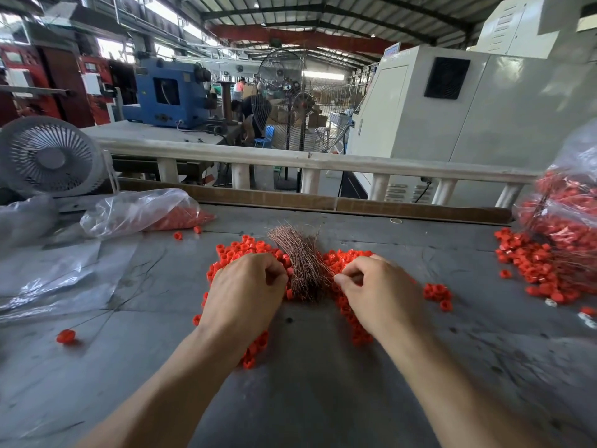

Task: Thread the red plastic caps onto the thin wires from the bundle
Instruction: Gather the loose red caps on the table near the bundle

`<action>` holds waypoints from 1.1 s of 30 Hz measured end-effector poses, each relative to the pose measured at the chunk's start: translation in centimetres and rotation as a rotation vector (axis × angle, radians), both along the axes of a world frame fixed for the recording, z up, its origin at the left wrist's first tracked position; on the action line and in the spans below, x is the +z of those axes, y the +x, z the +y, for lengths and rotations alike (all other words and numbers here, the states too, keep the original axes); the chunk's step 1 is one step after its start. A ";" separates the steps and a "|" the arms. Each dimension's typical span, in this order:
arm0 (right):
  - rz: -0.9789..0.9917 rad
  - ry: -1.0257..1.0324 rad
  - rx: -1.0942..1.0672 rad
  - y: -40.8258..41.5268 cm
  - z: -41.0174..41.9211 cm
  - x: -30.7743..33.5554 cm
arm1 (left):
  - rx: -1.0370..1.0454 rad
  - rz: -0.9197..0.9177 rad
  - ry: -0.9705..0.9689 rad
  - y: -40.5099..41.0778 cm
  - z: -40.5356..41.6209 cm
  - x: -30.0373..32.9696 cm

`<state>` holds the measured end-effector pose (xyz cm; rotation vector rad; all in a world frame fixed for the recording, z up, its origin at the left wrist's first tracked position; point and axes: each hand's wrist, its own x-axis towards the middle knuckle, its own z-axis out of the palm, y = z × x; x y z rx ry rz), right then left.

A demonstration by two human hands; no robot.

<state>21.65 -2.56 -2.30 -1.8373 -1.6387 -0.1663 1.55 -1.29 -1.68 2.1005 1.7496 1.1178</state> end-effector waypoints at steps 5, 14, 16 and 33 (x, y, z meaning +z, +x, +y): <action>-0.014 -0.001 0.002 -0.4 0.4 -0.2 | -0.015 0.095 0.013 -0.3 0.1 -0.4; -0.038 -0.266 0.070 0.4 -1.2 0.8 | -0.028 0.254 0.027 -0.2 0.6 -1.2; -0.067 -0.265 0.084 0.1 -1.2 0.9 | -0.022 0.280 0.026 -0.2 0.7 -1.3; -0.051 -0.211 0.198 -1.8 -1.9 1.0 | -0.008 0.191 0.089 0.1 0.4 -0.8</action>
